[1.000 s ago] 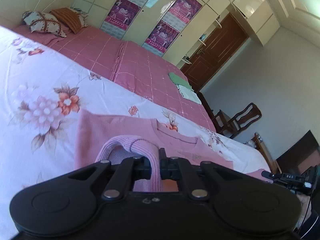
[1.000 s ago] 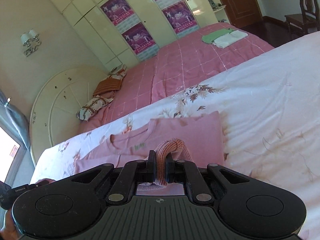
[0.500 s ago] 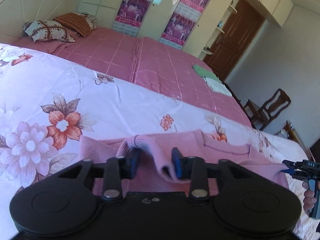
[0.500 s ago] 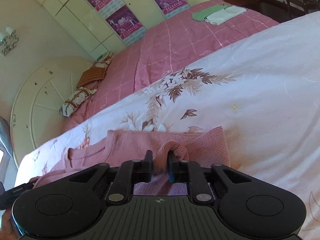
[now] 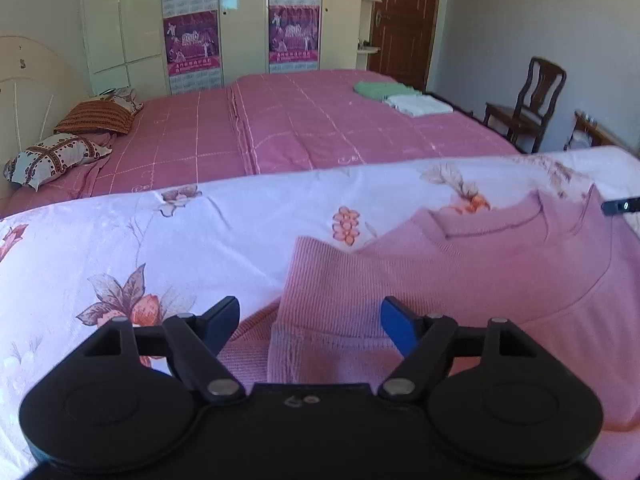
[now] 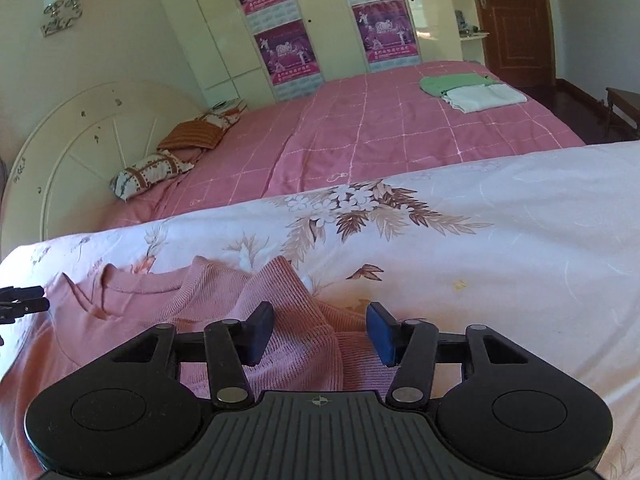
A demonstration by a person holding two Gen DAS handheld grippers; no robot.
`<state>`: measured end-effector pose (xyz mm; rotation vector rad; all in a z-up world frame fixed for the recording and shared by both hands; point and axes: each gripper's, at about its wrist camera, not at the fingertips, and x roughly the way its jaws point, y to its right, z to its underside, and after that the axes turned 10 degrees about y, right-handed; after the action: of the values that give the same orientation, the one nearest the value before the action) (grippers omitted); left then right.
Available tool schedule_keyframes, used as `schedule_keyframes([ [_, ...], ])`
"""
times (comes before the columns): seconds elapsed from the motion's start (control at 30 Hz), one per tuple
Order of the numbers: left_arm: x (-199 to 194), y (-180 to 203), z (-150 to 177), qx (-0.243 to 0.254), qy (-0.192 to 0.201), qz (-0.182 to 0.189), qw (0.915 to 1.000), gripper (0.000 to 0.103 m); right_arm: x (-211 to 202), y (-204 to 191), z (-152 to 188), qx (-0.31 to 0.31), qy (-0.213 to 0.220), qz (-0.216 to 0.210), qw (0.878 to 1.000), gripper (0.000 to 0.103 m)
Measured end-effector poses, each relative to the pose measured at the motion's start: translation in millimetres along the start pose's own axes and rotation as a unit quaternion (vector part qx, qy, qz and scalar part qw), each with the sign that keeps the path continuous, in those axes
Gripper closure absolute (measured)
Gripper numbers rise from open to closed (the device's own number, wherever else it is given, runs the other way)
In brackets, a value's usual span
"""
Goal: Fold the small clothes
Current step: 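Lift the hem with both grippers and fold it over toward the collar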
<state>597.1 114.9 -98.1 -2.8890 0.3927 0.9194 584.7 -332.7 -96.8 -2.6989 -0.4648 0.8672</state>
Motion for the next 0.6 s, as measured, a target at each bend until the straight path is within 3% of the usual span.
schedule_keyframes([
  [0.03, 4, 2, 3, 0.005, -0.002, 0.005, 1.0, 0.034, 3, -3, 1, -0.013, 0.0, 0.002, 1.0, 0.051],
  [0.07, 4, 3, 5, 0.005, 0.001, 0.013, 0.9999, 0.048, 7, -8, 3, -0.033, -0.001, 0.005, 0.999, 0.054],
  [0.1, 4, 4, 5, -0.001, 0.004, 0.023, 0.9997, 0.078, 11, -11, 5, -0.047, -0.007, 0.004, 0.999, 0.079],
  [0.13, 2, 1, 4, -0.005, 0.017, 0.012, 0.9998, 0.093, 14, -15, 7, -0.058, -0.014, 0.006, 0.998, 0.089],
  [0.2, -19, 3, 5, -0.019, 0.082, 0.0, 0.9965, 0.095, 11, -21, 10, -0.08, 0.002, 0.007, 0.997, 0.096],
  [0.27, -43, -1, 11, -0.057, 0.153, -0.015, 0.9864, 0.095, -6, -21, 6, -0.064, 0.052, -0.001, 0.997, 0.096],
  [0.3, -48, -3, 14, -0.071, 0.168, -0.022, 0.9831, 0.095, -15, -18, 4, -0.05, 0.079, -0.002, 0.996, 0.096],
  [0.4, -34, -6, 22, -0.092, 0.148, -0.061, 0.9828, 0.095, -19, -13, 0, -0.035, 0.113, 0.01, 0.993, 0.096],
  [0.5, -8, -5, 20, -0.089, 0.08, -0.076, 0.9899, 0.095, 10, -15, 6, -0.062, 0.066, 0.045, 0.995, 0.096],
  [0.6, -2, -4, 15, -0.077, 0.064, -0.087, 0.9912, 0.093, 26, -12, 18, -0.072, 0.039, 0.069, 0.994, 0.096],
])
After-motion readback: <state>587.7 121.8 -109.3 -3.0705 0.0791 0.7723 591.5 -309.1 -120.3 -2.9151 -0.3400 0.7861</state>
